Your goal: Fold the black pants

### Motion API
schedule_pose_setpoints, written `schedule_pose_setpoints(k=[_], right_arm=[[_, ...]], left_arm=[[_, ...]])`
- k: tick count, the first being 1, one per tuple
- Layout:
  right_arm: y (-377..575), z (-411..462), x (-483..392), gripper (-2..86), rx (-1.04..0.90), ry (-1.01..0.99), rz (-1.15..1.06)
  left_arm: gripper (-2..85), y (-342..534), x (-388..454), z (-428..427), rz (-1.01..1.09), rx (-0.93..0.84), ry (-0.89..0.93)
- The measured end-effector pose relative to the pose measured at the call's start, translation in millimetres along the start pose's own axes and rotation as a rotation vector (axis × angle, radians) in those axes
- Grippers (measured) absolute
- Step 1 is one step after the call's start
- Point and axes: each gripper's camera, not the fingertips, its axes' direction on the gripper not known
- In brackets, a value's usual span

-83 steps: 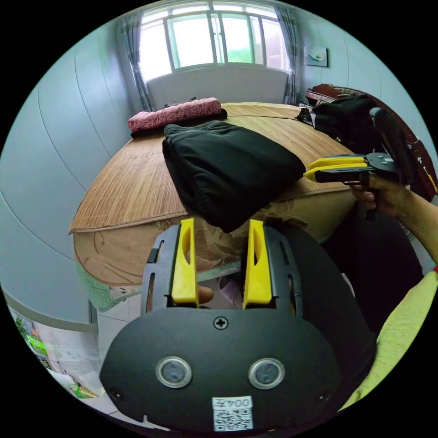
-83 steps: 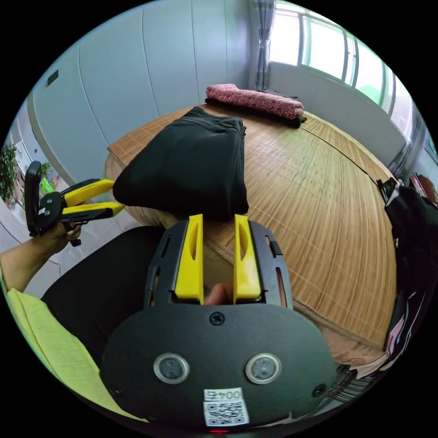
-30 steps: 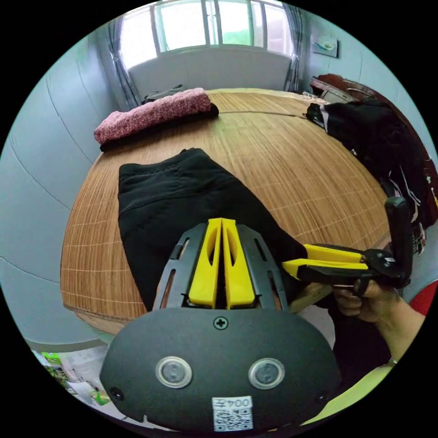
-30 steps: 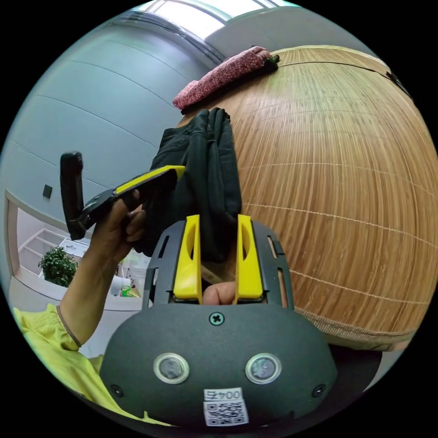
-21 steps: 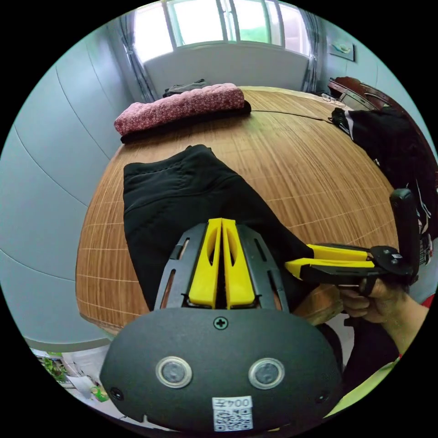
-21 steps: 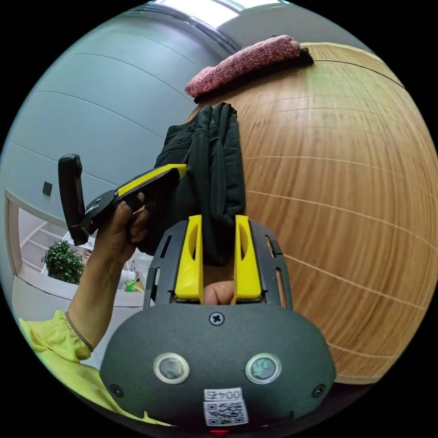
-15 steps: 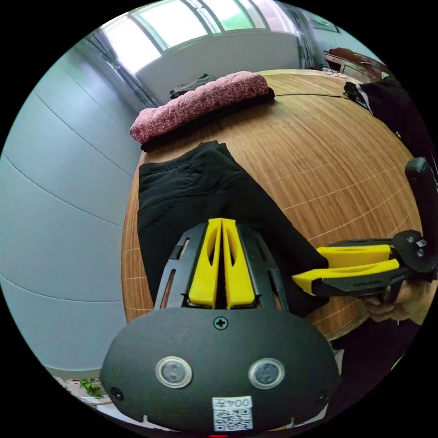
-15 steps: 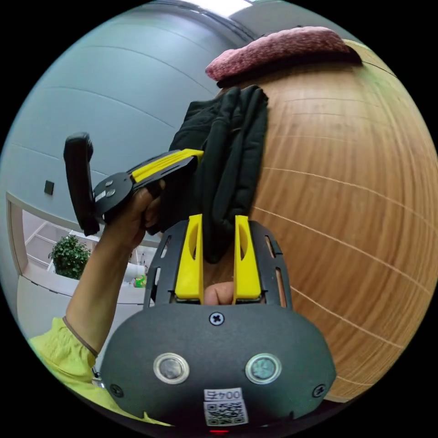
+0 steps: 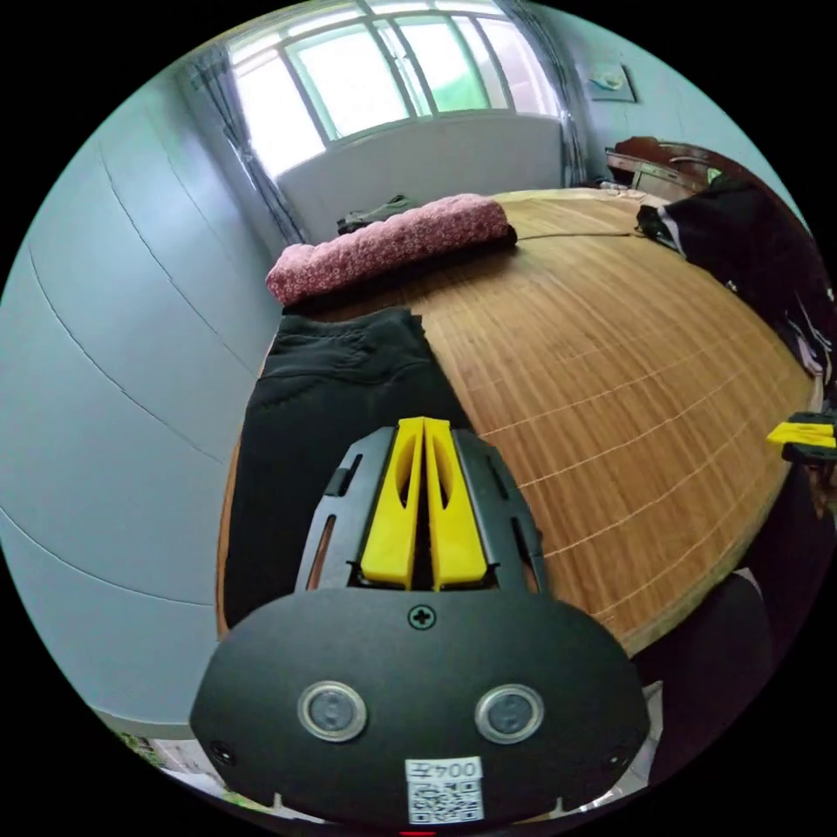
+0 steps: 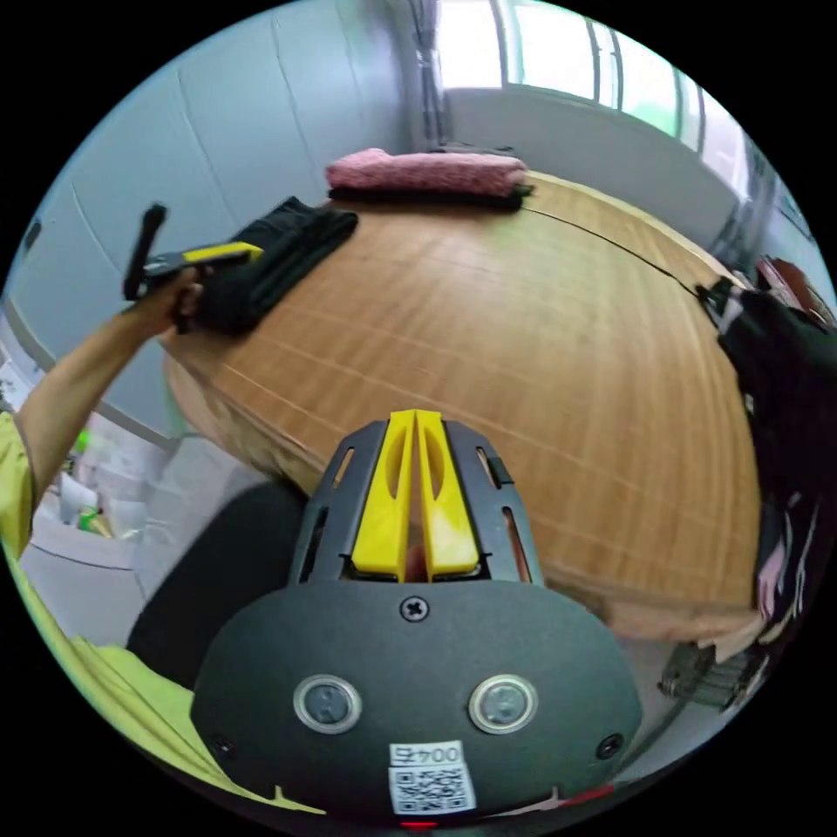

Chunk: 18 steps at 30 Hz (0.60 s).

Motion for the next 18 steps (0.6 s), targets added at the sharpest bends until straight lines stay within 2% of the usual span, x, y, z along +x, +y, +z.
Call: schedule_pose_setpoints(k=[2, 4, 7, 10, 13, 15, 18], right_arm=[[45, -13, 38, -0.6, -0.054, 0.172, 0.073], [66, -10, 57, -0.7, -0.115, 0.230, 0.114], [67, -7, 76, -0.7, -0.183, 0.143, 0.193], [61, -3, 74, -0.7, -0.192, 0.163, 0.182], [62, -6, 71, -0.8, -0.184, 0.193, 0.179], [64, -10, 76, -0.8, -0.176, 0.169, 0.193], [70, -20, 101, -0.7, -0.155, 0.036, 0.273]], left_arm=[[0.2, 9, 46, -18, 0.028, 0.017, 0.032], [0.2, 23, 112, -22, 0.078, -0.012, 0.076], [0.2, 36, 186, -8, 0.148, -0.097, 0.069], [0.2, 43, 233, 9, 0.177, -0.168, 0.064], [0.2, 57, 244, 11, 0.047, -0.118, 0.010], [0.2, 64, 238, 11, -0.057, -0.099, 0.040], [0.3, 62, 234, 12, -0.066, -0.126, 0.065]])
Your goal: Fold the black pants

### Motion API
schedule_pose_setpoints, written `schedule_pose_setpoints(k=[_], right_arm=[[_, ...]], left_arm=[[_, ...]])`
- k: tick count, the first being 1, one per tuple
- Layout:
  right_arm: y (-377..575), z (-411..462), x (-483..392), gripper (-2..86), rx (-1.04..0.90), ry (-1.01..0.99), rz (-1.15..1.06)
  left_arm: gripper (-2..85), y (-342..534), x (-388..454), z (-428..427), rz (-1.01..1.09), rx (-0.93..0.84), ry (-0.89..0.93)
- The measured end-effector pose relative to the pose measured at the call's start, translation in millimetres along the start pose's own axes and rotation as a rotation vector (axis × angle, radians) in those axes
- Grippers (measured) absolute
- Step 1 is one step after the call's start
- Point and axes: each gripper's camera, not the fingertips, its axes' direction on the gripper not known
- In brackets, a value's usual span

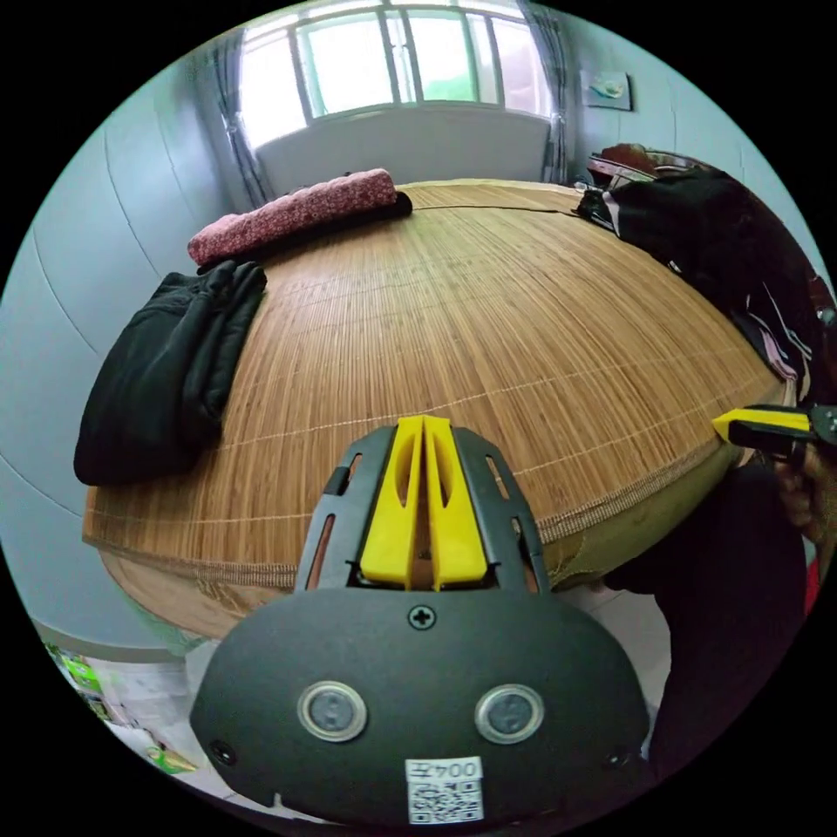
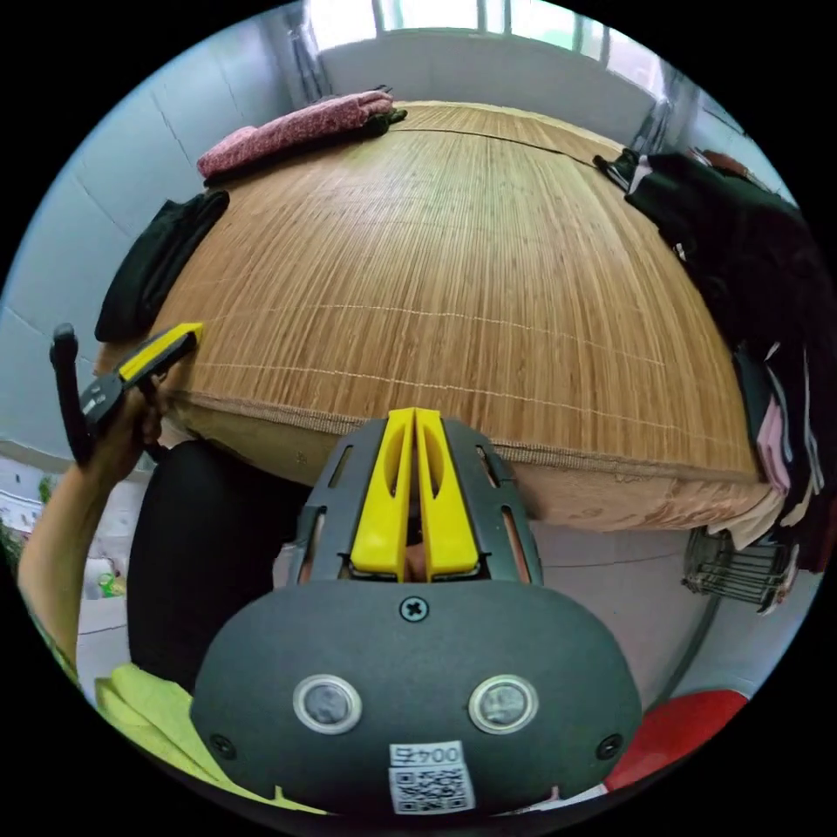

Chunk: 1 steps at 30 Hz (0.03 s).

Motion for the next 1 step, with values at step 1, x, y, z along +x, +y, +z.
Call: schedule_pose_setpoints(k=[1], right_arm=[[1.8, -3.9, 19.1, -0.6, 0.009, -0.109, 0.053]], left_arm=[[0.3, -2.6, 5.4, 0.0, 0.052, -0.017, -0.027]])
